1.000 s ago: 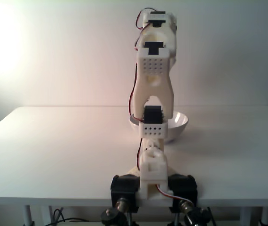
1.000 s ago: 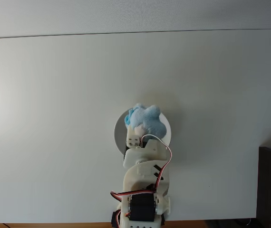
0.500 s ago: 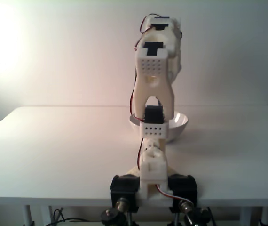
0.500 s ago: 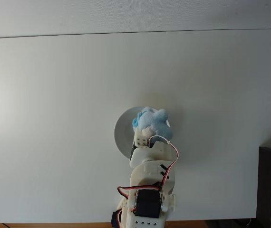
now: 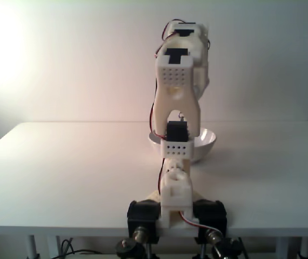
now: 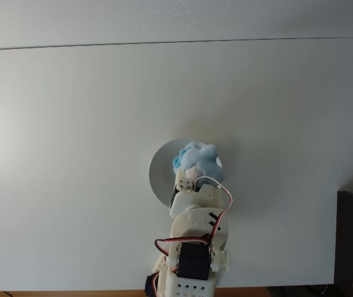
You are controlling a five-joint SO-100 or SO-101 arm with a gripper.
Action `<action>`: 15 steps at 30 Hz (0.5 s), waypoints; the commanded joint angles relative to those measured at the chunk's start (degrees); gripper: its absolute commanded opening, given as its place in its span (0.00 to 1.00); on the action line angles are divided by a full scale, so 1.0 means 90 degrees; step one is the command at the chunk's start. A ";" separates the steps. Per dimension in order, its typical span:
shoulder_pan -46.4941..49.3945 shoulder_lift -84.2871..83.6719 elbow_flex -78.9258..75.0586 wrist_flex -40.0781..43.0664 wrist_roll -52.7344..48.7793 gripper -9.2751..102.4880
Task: Grasp a skyblue doll and put it into the bowl.
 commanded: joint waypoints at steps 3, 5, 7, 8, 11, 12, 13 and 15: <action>0.0010 0.0117 -0.0039 -0.0098 0.0020 0.09; 0.0010 0.0117 -0.0039 -0.0107 0.0020 0.09; 0.0010 0.0117 -0.0039 -0.0049 0.0000 0.09; 0.0010 0.0117 -0.0039 -0.0049 0.0000 0.09; 0.0010 0.0127 -0.0039 -0.0068 -0.0010 0.09; 0.0010 0.0127 -0.0039 -0.0098 -0.0010 0.09; 0.0010 0.0146 -0.0039 -0.0107 0.0010 0.09; 0.0010 0.0176 -0.0049 -0.0107 0.0020 0.09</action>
